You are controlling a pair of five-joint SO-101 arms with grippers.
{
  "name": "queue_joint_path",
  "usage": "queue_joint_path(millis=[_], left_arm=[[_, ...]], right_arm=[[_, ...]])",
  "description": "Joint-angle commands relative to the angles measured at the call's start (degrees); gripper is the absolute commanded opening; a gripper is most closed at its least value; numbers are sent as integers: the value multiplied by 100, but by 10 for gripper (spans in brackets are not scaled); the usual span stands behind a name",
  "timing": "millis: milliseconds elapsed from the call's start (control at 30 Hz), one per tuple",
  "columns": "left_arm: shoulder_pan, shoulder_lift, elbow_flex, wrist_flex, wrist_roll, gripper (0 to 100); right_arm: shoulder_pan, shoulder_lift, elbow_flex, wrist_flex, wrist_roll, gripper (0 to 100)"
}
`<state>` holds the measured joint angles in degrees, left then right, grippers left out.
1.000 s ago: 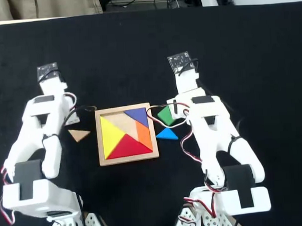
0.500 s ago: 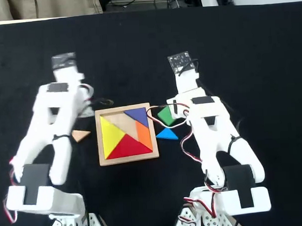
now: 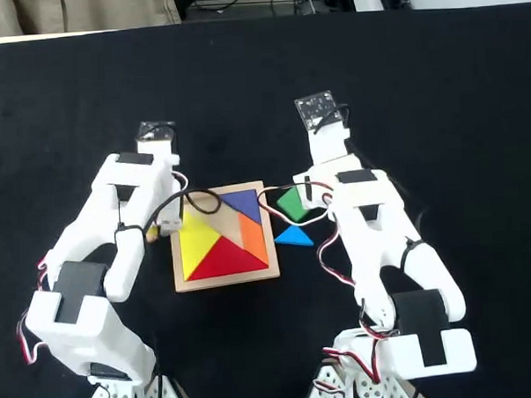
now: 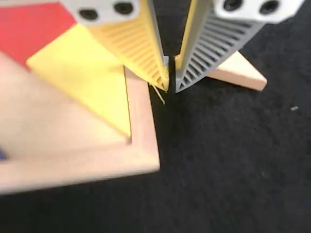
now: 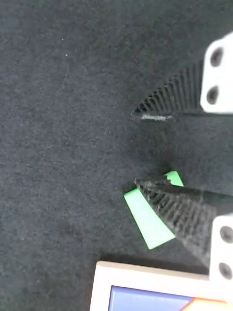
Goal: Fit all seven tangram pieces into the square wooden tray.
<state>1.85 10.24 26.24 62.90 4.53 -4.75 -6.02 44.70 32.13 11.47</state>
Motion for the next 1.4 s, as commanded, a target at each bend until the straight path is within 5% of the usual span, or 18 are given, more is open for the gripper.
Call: queue_joint_path(millis=[0,200,400,500,767,933,1000,1200,1367], left_arm=[[-110,-193,92,334,-440,30],[-303,-536,848,378,-1776,30],[-1508,-1354,1253,378,-2673,30],[-1868,-1881,1174,651,-2813,32],[-1402,-3508,787,1486,-2787,36],[-1552,-3859,1077,1451,-2901,242],[-1789,-3851,1182,1336,-3569,302],[-2659,-3851,2097,-26,-7314,282],[-2677,-3851,2809,-1266,-7895,286]], right_arm=[[105,-13,-40,-114,53,191],[105,-4,-40,-114,53,191],[105,-4,-40,-114,53,191],[97,-4,-40,-114,53,191],[88,-4,-31,-105,53,191],[97,-4,13,-123,53,191],[105,-4,13,-123,53,191],[114,-13,13,-123,62,191],[114,-13,13,-123,62,191]])
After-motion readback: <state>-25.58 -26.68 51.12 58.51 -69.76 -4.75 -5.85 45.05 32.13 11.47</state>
